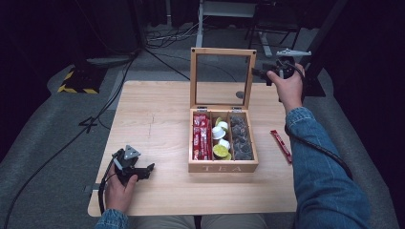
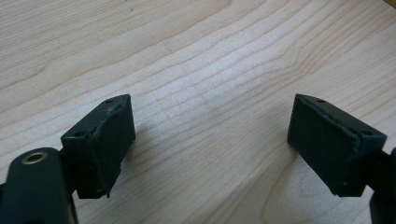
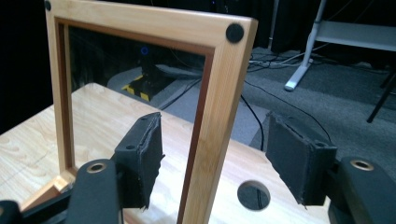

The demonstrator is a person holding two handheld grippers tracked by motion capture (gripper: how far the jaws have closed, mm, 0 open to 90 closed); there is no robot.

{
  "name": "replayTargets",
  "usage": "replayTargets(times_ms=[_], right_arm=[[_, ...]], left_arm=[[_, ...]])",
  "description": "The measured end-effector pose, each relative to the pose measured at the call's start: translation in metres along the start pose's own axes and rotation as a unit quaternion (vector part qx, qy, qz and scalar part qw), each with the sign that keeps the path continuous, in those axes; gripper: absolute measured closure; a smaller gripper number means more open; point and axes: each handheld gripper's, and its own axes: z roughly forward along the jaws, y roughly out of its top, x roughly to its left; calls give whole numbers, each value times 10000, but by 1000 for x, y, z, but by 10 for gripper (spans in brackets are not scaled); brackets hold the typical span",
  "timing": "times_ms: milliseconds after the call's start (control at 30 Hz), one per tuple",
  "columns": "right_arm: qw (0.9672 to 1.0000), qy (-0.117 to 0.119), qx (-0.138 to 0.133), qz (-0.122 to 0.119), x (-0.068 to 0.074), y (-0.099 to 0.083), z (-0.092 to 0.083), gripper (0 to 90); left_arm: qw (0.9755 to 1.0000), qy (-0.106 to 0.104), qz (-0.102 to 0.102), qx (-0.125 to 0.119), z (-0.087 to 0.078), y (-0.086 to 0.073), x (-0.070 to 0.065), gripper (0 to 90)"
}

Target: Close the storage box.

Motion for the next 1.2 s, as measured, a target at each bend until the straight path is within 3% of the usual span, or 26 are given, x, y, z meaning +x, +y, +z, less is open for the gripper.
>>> replayTargets(times_ms=[300, 767, 967, 1100, 1200], right_arm=[[9999, 107, -72, 30, -9, 7, 20, 380], [9997, 220, 107, 6, -9, 6, 45, 413], [9994, 281, 122, 133, -9, 4, 50, 421], [9985, 492, 62, 234, -6, 3, 51, 442], [9989, 430, 52, 199, -2, 4, 49, 442]], left_arm=[[10000, -2, 11, 1, 0, 0, 0, 153], [10000, -2, 4, 8, 0, 0, 0, 152], [10000, -6, 1, 15, 0, 0, 0, 150], [10000, 5, 1, 10, 0, 1, 0, 150], [10000, 3, 4, 11, 0, 1, 0, 150]])
